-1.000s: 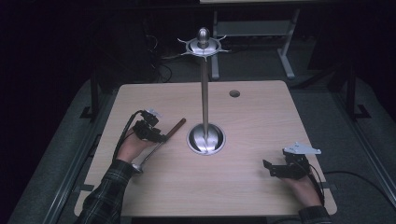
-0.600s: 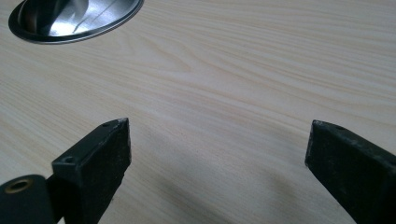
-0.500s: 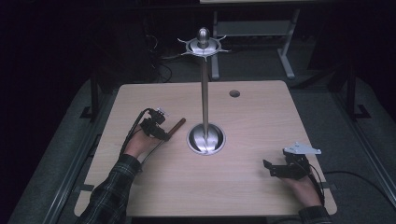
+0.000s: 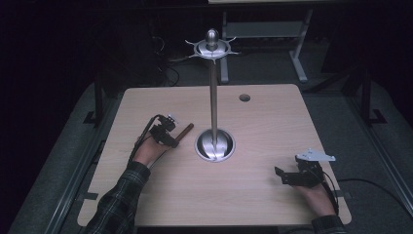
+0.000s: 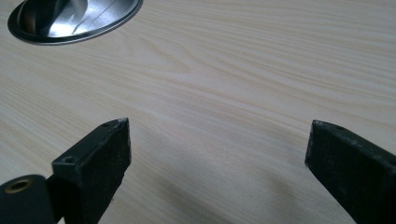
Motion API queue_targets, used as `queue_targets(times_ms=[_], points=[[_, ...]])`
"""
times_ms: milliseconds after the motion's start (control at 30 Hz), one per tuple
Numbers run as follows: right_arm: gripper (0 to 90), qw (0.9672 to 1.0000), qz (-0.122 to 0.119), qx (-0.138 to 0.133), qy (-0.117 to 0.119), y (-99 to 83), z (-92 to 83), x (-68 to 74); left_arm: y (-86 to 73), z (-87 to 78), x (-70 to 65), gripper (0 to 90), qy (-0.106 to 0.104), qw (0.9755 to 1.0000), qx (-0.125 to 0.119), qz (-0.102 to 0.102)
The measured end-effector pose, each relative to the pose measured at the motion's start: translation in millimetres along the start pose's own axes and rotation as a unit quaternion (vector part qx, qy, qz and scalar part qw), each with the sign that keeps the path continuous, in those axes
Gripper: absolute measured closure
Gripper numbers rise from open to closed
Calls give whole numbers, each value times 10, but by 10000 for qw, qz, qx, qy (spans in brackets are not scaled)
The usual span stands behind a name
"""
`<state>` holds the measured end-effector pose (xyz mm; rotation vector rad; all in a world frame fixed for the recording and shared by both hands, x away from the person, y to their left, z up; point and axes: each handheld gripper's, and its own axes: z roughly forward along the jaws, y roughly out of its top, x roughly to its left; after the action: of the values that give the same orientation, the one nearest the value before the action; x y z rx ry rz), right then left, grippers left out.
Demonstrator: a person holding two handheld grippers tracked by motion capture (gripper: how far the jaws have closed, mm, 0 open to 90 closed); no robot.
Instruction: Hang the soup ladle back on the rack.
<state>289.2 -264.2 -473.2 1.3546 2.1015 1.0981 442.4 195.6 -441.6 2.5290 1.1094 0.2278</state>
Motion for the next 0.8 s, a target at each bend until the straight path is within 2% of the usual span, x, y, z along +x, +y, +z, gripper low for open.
queue_targets(times_ms=[433, 800], points=[[64, 10000, -7, 3, 3, -2, 1, 1, 12, -1, -2, 728, 37, 9998, 19, -184], [64, 10000, 37, -3, 27, -4, -3, 0, 2, -15, 24, 736, 7, 9997, -28, -253]])
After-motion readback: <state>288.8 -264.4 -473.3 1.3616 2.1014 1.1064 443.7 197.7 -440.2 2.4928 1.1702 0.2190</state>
